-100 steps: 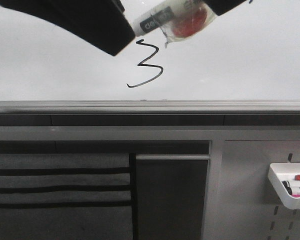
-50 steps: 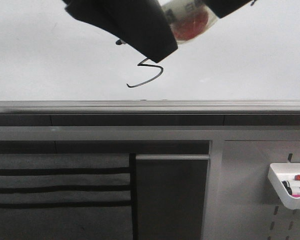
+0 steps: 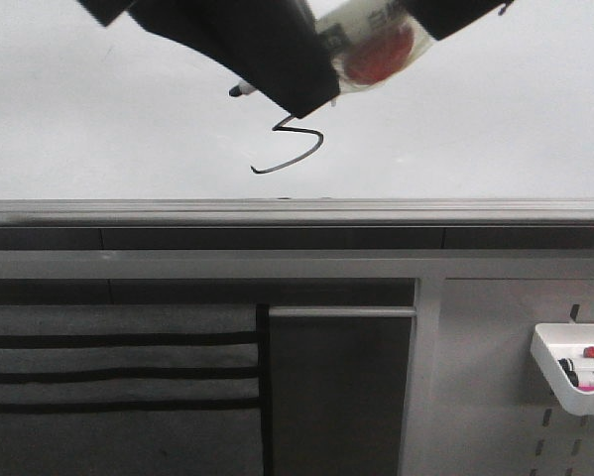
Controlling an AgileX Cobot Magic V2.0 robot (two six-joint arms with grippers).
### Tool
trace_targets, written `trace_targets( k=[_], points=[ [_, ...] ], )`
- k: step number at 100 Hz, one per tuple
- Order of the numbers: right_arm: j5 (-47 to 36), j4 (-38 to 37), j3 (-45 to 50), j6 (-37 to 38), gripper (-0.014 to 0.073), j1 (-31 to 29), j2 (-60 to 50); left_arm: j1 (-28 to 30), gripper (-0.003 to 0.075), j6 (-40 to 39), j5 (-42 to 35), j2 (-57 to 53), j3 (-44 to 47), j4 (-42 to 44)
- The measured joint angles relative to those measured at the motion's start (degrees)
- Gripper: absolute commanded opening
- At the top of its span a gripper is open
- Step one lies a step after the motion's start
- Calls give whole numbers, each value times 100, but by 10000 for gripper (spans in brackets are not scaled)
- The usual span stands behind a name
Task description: Write number 3 on whiteboard
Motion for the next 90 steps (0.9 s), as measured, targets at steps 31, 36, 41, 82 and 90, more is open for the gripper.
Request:
trace_targets(
  k=[31, 36, 41, 82, 90],
  points=[
    [17, 0, 0, -22, 17, 0, 24, -3, -18, 97, 46, 0, 0, 47],
    [7, 0, 0, -33, 55, 0, 24, -3, -18, 106, 46, 0, 0, 60],
    [-7, 0, 0, -33, 124, 0, 24, -3, -18, 106, 46, 0, 0, 60],
    [-200, -86, 0, 435, 395, -347, -259, 808, -18, -747, 170, 0, 0, -89],
    [-53, -48, 0, 632, 395, -567, -534, 1358, -18, -1279, -9, 0, 0, -55]
  ],
)
